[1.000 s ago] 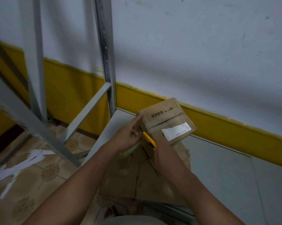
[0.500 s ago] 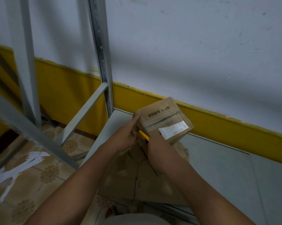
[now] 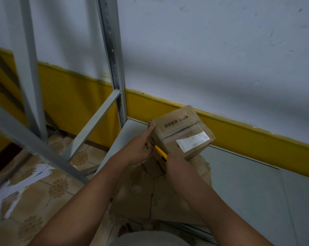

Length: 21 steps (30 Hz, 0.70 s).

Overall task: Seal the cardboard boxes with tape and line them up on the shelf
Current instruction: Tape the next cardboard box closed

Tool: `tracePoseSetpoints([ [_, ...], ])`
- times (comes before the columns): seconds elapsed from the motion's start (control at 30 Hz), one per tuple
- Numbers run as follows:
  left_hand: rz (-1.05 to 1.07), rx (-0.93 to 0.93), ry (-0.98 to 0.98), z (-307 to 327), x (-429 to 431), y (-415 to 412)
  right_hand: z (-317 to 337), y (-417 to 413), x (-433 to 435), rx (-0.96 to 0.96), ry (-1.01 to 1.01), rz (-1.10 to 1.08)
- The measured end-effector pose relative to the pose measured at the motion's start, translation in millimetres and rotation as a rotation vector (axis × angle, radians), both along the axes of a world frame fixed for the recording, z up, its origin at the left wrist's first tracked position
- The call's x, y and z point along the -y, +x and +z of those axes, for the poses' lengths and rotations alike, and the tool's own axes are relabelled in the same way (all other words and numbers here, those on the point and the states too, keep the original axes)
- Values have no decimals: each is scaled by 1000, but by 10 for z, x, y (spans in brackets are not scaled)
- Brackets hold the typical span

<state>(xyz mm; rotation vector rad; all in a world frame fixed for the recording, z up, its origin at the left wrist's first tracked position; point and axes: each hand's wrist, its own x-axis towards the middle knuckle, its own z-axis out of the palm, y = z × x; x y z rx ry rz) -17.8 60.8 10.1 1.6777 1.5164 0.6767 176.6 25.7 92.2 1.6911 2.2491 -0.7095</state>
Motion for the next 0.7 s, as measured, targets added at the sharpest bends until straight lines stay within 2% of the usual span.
tracePoseSetpoints([
  [0.1, -14, -13, -5, 28, 7, -2, -168, 17, -120, 51, -110, 29],
  [0.2, -38, -19, -10, 37, 50, -18, -234, -3, -201, 73, -130, 64],
  [0.5, -38, -21, 10, 85, 53, -44, -643, 517, 197, -118, 81, 107],
  [0.7, -42, -35, 13, 98, 68, -63, -1225, 1010, 361, -157, 39, 93],
])
